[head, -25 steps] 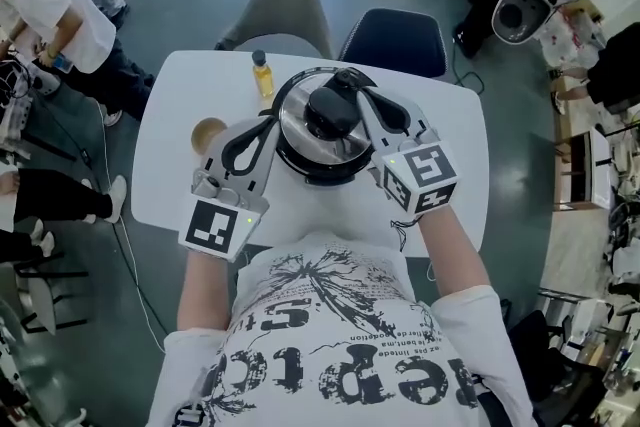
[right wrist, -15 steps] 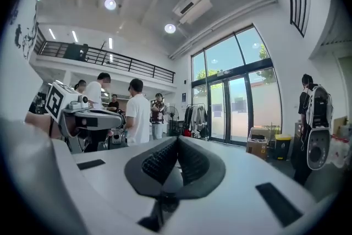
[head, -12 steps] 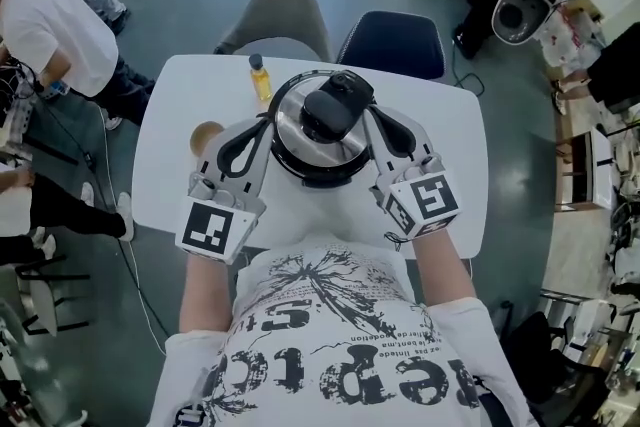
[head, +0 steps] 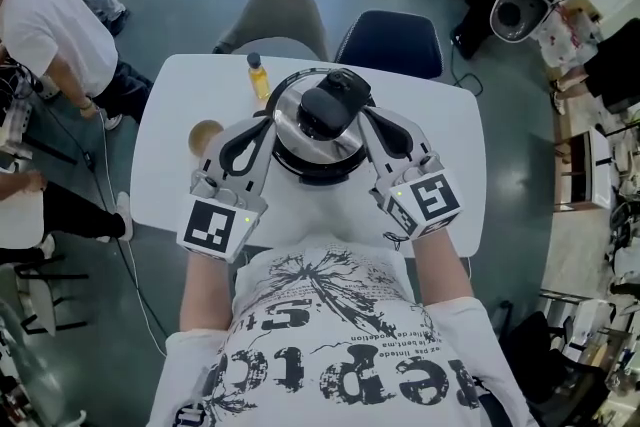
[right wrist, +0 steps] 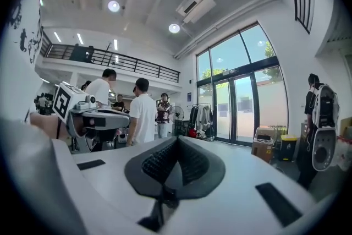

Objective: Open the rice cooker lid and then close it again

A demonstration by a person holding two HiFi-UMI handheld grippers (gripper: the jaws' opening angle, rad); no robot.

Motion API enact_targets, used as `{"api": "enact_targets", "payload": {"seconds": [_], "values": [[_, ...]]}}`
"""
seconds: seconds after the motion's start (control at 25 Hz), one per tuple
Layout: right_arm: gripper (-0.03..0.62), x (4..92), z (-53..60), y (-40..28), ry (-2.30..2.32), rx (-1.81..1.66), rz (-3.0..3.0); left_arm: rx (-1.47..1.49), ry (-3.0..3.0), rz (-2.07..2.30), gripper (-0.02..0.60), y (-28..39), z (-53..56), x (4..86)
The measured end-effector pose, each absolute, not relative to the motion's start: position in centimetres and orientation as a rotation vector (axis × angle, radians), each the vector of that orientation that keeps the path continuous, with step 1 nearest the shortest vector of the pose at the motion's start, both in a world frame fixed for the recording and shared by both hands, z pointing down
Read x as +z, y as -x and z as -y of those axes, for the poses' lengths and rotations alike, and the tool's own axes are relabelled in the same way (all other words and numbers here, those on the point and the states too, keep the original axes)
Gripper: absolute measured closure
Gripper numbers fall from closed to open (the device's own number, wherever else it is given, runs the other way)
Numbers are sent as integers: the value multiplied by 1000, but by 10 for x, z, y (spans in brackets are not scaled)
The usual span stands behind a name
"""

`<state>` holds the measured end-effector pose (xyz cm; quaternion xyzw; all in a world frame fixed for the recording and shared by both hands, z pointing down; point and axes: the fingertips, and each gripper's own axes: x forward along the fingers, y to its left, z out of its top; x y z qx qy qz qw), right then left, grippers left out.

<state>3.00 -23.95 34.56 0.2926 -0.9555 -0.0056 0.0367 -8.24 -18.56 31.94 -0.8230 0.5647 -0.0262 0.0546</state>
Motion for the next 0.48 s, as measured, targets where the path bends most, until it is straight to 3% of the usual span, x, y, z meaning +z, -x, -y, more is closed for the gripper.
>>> {"api": "enact_targets", "payload": {"seconds": [0.48], "values": [[582, 347, 240, -45, -981, 10, 2936, -85, 2486, -1733, 568, 81, 182, 321]]}}
